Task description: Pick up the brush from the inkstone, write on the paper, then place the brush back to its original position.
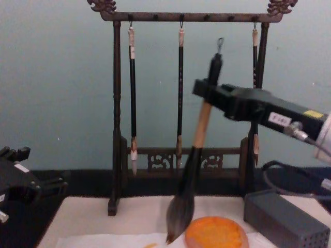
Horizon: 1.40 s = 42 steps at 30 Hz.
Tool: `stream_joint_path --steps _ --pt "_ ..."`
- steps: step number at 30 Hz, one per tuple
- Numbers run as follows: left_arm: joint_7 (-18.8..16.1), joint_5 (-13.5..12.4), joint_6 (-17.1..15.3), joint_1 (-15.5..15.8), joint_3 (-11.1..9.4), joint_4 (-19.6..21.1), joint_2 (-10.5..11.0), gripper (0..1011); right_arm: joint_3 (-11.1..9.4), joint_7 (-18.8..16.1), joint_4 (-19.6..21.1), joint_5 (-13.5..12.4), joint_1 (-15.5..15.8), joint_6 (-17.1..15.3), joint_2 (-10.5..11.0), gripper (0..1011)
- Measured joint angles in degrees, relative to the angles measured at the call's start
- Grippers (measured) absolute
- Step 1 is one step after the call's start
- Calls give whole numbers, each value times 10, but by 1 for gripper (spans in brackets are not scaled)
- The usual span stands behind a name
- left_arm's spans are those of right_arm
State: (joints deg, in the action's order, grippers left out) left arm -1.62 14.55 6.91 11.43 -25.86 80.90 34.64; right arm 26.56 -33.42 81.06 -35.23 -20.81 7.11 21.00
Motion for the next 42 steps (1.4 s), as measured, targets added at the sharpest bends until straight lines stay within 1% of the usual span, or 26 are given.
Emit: stream_joint_path --steps 2,3,7,8,12,14,17,18,19,22,25,30,31,32,34,36,37,39,40,42 --pt "0 0 0 0 0 0 0 1001 -7 6 2 -5 4 -1 0 177" --pt "0 0 0 0 0 0 0 1001 -15 12 4 -10 8 -2 1 176" --pt "0 0 0 0 0 0 0 1001 -33 27 9 -20 18 -4 1 176" --pt "0 0 0 0 0 0 0 1001 -41 34 12 -24 22 -4 1 177" --pt "0 0 0 0 0 0 0 1001 -56 46 19 -33 32 -3 -1 177" --pt "0 0 0 0 0 0 0 1001 -67 55 24 -39 40 -2 -4 177" --pt "0 0 0 0 0 0 0 1001 -82 66 31 -57 54 -4 -10 176" --pt "0 0 0 0 0 0 0 1001 -82 66 31 -57 54 -4 -10 177" --pt "0 0 0 0 0 0 0 1001 -89 70 33 -66 60 -6 -12 177" --pt "0 0 0 0 0 0 0 1001 -97 75 35 -80 69 -9 -17 177" --pt "0 0 0 0 0 0 0 1001 -110 83 36 -106 80 -17 -23 177" --pt "0 0 0 0 0 0 0 1001 -122 92 32 -143 89 -38 -28 177" --pt "0 0 0 0 0 0 0 1001 -126 95 29 -155 91 -44 -29 176" --pt "0 0 0 0 0 0 0 1001 -126 95 29 -155 91 -44 -29 176" --pt "0 0 0 0 0 0 0 1001 -133 99 23 -181 93 -57 -30 177" --pt "0 0 0 0 0 0 0 1001 -137 101 18 -195 93 -63 -31 177" --pt "0 0 0 0 0 0 0 1001 -141 103 13 -209 93 -69 -33 177" --pt "0 0 0 0 0 0 0 1001 -144 104 7 -223 91 -75 -35 177" --pt "0 0 0 0 0 0 0 1001 -148 105 1 -238 89 -81 -38 177" --pt "0 0 0 0 0 0 0 1001 -152 106 -7 -253 85 -87 -41 177"
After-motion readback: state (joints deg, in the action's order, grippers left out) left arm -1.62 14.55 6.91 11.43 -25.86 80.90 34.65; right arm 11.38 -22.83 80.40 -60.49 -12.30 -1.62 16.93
